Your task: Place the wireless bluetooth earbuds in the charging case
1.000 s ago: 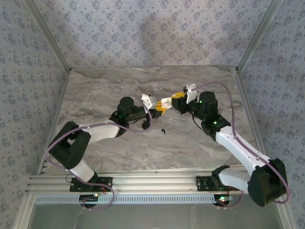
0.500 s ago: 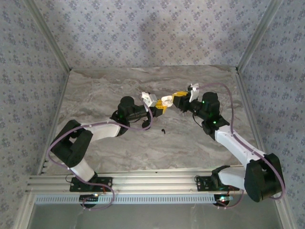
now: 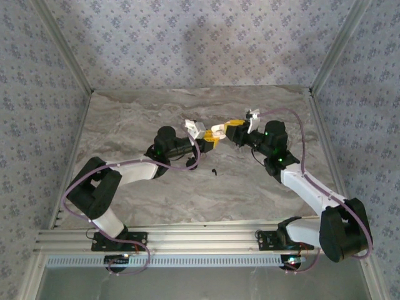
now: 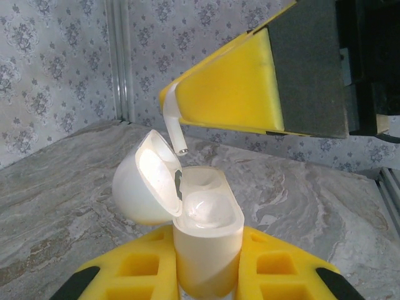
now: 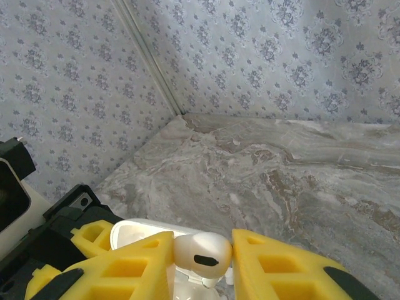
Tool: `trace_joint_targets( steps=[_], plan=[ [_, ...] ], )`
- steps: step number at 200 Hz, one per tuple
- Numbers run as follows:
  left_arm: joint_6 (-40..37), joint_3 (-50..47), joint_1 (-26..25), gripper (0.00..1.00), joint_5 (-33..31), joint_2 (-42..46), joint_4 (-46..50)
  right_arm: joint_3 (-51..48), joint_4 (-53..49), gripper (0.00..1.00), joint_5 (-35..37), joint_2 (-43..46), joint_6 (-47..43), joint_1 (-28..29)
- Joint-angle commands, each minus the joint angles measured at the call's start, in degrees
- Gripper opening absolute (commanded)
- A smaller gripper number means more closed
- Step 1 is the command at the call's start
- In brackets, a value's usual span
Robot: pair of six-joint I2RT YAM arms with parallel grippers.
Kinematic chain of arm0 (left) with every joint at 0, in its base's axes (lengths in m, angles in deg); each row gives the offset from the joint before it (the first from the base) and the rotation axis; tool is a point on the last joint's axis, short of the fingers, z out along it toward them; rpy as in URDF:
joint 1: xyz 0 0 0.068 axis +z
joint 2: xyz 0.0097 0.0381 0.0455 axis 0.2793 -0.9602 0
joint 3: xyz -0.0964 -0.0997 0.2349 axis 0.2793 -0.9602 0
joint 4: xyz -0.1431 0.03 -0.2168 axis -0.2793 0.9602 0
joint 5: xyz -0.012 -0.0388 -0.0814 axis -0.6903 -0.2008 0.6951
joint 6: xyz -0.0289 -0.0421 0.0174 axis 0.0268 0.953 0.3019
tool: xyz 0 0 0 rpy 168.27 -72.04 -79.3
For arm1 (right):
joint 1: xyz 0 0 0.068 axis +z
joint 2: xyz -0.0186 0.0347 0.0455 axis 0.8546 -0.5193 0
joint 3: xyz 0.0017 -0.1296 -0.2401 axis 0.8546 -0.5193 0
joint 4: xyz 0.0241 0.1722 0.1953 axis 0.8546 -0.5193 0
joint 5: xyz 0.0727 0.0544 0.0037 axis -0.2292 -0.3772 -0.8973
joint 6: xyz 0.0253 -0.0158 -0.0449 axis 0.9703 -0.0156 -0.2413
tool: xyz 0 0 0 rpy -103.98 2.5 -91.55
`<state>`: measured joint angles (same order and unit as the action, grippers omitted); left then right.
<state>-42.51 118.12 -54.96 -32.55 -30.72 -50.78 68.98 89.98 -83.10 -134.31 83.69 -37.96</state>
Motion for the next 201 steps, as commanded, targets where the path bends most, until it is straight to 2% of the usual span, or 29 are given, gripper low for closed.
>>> trace_joint_targets(
  steps=[1, 140, 155, 201],
  plan=[
    [1.1, 1.9, 0.0, 0.09, -0.7, 0.2, -3.4, -0.6, 0.9, 0.29, -1.1, -0.3, 0.5, 0.0],
    [0.6, 2.2, 0.2, 0.09, -0.8, 0.6, -3.4, 1.4, -4.2, 0.29, -1.4, -2.1, -2.6, 1.6],
    [0.1, 2.4, 0.2, 0.09, -0.9, 0.7, -3.0, 1.4, -5.0, 0.32, -1.3, -2.1, -2.8, 1.9],
    [-0.8, 2.2, 0.2, 0.09, -0.9, 0.8, -1.6, 2.1, -4.5, 0.52, -3.2, -1.2, -0.1, 1.1]
  ],
)
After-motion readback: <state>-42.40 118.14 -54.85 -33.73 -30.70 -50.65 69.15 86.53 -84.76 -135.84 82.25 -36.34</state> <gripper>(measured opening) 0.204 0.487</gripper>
